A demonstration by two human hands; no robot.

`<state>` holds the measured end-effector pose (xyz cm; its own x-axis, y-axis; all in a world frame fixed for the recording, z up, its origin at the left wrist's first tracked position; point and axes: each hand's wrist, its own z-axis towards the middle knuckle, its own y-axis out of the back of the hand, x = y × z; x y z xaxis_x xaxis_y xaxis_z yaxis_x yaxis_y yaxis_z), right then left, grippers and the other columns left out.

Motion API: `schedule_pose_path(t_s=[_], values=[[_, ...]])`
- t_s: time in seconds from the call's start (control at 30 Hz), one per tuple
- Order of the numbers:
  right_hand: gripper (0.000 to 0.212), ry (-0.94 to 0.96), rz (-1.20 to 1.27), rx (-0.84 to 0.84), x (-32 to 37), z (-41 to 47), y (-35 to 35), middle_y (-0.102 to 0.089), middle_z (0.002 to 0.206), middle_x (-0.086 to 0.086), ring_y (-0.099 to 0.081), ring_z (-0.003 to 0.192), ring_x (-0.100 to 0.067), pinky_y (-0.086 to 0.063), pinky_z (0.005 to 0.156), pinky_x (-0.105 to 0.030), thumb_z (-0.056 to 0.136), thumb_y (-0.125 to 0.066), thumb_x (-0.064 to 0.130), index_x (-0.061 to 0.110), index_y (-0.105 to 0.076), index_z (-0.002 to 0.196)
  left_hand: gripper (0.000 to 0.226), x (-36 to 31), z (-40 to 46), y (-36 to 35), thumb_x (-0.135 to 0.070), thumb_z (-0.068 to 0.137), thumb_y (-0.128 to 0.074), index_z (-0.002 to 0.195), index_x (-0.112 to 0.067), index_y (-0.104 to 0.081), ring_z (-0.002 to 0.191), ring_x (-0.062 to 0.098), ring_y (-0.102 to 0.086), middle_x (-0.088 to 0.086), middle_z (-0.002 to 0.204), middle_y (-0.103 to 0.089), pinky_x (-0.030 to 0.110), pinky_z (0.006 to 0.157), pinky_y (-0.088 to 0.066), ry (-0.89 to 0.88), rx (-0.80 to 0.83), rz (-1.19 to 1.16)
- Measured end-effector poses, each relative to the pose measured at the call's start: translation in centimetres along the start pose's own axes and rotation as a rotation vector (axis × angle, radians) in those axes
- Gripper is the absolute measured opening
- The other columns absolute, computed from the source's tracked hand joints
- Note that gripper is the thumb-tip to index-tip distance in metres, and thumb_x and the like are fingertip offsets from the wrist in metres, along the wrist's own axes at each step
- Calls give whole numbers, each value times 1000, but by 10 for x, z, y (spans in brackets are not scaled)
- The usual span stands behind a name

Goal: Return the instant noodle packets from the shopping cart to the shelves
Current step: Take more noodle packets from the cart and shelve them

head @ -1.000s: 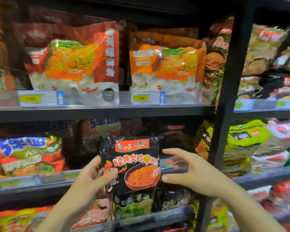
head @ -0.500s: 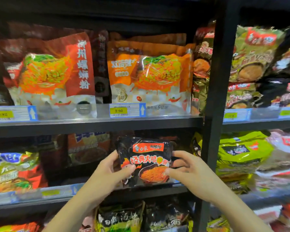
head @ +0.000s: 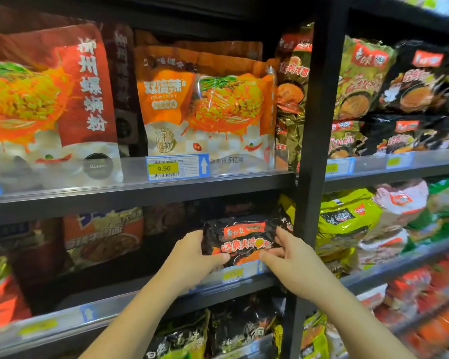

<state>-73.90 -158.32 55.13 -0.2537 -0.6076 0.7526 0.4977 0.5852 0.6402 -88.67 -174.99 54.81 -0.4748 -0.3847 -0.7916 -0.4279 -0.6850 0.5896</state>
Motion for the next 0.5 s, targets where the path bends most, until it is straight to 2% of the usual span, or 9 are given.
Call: schedule_pose_path(t_s=[0.03, 0.1, 0.17, 0.2, 0.27, 0.37, 0.5], values=[[79, -16, -9, -11, -1, -4, -1, -61, 143, 5, -61, 123, -8, -52, 91, -24, 98, -61, 40, 24, -19, 163, 26, -3, 2, -2, -34, 85, -82, 105, -28, -66, 88, 3, -70, -10, 97, -75, 20, 73, -54, -19, 24, 16], [78, -33, -41, -16, -3, -9, -4, -59, 144, 6, -63, 120, -9, -56, 90, -25, 98, -61, 39, 22, -20, 162, 28, -7, 7, -5, -36, 85, -82, 107, -30, -65, 91, 1, -67, -12, 100, -73, 18, 72, -50, -18, 57, 34], [74, -41, -66, 2, -2, -17, -8, -59, 143, 5, -62, 122, -10, -56, 84, -21, 99, -62, 37, 21, -24, 160, 32, -7, 11, -8, -39, 85, -82, 110, -30, -64, 95, 2, -67, -11, 105, -73, 24, 80, -53, -15, 90, 46], [76, -48, -66, 14, -2, -22, -9, -56, 146, 6, -59, 127, -10, -54, 82, -18, 99, -62, 37, 24, -21, 162, 36, -5, 13, -9, -41, 83, -82, 113, -31, -64, 98, 3, -67, -11, 108, -73, 28, 87, -55, -24, 110, 48], [81, -40, -46, 18, -2, -30, -9, -52, 151, 8, -53, 135, -10, -51, 92, -19, 98, -65, 36, 28, -17, 163, 44, -3, 14, -6, -44, 80, -84, 117, -34, -63, 103, 3, -67, -13, 112, -73, 32, 96, -54, -43, 153, 55], [73, -39, -26, 11, -4, -39, -5, -54, 143, 11, -52, 137, -12, -48, 106, -28, 96, -69, 32, 30, -31, 159, 61, 3, 12, 3, -53, 71, -87, 124, -35, -62, 110, 5, -66, -14, 119, -71, 38, 102, -53, -63, 180, 42], [78, -33, -42, 15, -7, -46, 0, -47, 155, 8, -50, 138, -13, -45, 108, -30, 94, -73, 34, 34, -30, 159, 92, 4, 1, 12, -62, 62, -90, 140, -29, -52, 123, 9, -60, -13, 136, -62, 40, 108, -50, -59, 123, 57]])
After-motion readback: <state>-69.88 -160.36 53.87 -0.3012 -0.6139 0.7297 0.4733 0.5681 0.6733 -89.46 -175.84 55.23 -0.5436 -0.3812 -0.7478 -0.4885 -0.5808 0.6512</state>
